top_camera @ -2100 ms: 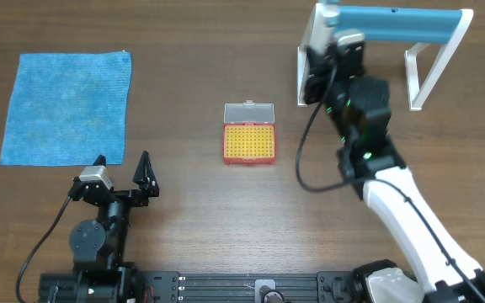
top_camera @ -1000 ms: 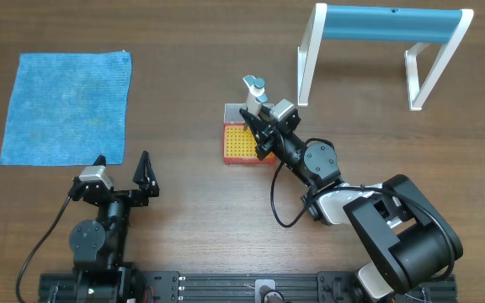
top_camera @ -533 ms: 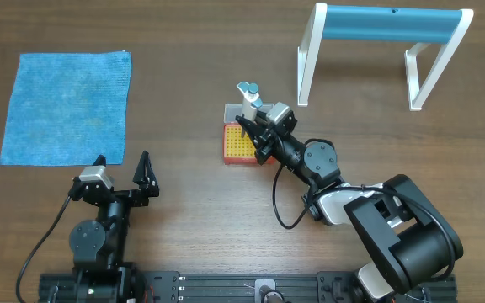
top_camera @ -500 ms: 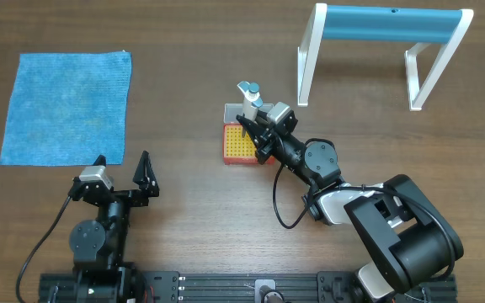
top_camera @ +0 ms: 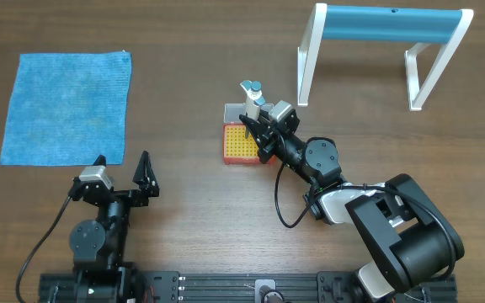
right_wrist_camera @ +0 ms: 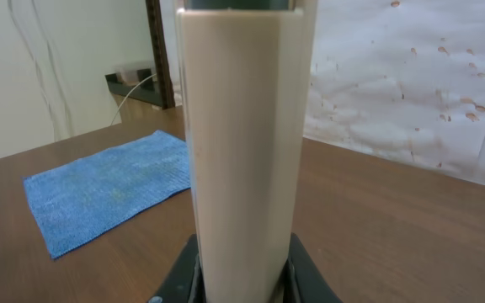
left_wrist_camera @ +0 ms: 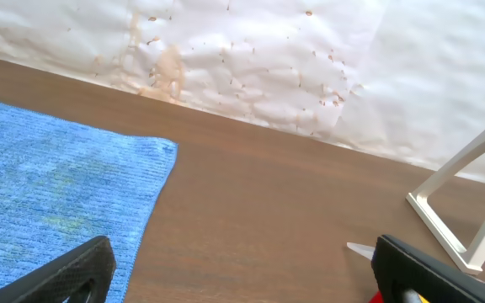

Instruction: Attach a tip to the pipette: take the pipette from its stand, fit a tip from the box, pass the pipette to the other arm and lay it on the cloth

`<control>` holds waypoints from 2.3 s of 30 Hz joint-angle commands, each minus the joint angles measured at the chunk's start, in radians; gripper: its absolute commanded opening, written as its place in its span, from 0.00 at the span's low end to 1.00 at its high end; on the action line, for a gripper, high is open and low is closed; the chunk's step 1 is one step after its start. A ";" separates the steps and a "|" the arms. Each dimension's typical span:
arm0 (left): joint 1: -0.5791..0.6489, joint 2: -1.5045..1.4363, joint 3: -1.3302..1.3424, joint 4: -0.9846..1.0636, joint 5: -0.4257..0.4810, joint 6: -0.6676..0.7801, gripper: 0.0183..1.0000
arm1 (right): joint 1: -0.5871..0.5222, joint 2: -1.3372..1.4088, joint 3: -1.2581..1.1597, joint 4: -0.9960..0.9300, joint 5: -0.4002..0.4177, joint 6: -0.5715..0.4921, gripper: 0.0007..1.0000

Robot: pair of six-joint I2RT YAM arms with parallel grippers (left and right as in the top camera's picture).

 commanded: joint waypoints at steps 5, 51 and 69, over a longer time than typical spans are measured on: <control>-0.003 -0.006 -0.002 -0.005 -0.010 0.013 0.99 | 0.000 0.000 -0.007 -0.003 -0.016 0.000 0.08; -0.003 -0.006 -0.002 -0.005 -0.010 0.013 0.99 | -0.028 0.000 -0.036 -0.003 -0.061 -0.038 0.08; -0.003 -0.006 -0.002 -0.005 -0.011 0.013 0.98 | 0.005 0.000 -0.032 -0.095 -0.061 -0.038 0.08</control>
